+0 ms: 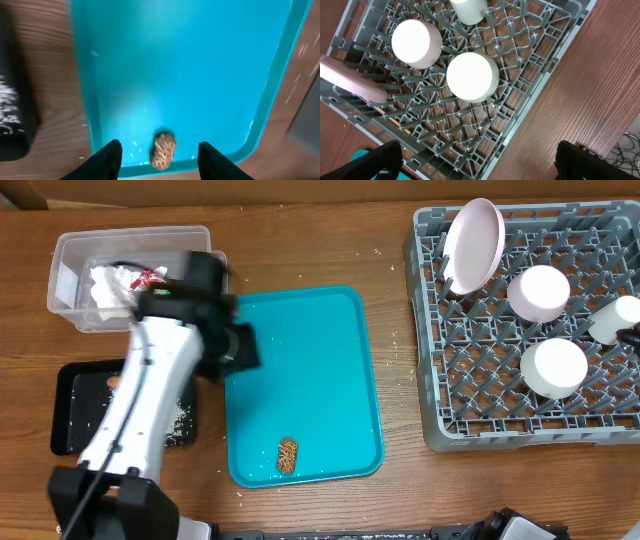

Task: Sort waste into correct bins and load items into the dishwasher
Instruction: 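Move the left gripper to the pinecone on the tray and grasp it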

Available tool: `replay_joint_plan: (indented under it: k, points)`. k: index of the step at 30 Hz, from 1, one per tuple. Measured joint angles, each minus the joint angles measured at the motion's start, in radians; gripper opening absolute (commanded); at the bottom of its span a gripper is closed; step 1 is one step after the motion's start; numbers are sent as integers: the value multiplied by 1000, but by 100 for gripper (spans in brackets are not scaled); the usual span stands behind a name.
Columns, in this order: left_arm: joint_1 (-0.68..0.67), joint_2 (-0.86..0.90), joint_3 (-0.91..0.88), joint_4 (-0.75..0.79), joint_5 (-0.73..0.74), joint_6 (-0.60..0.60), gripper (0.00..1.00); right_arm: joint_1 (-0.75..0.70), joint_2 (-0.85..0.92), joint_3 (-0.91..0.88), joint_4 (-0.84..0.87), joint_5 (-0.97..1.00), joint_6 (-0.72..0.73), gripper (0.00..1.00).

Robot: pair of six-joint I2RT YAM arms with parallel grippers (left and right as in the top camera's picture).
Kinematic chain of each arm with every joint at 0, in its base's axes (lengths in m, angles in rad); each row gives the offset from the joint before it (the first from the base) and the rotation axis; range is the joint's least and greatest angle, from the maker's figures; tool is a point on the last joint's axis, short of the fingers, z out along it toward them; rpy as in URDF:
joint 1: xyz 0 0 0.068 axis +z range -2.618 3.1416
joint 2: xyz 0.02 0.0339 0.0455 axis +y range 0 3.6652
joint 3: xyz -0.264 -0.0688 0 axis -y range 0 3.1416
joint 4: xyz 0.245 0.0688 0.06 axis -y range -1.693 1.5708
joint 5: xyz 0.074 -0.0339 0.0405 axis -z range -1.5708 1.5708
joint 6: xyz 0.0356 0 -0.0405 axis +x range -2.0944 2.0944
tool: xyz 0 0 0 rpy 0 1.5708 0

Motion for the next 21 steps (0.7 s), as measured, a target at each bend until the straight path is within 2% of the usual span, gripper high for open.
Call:
replay_joint_plan:
  k: [4,9,14,21]
  points:
    - [-153,0,-96,66,-50,1,57,0,0,0,1,0,-1,100]
    - [-250,2,-278,230,-83,1,58,0,0,0,0,0,0,100]
    - [-284,2,-433,353,-89,0,58,0,0,0,0,0,0,100]
    - [-286,2,-546,407,-84,-4,55,0,0,0,0,0,0,100]
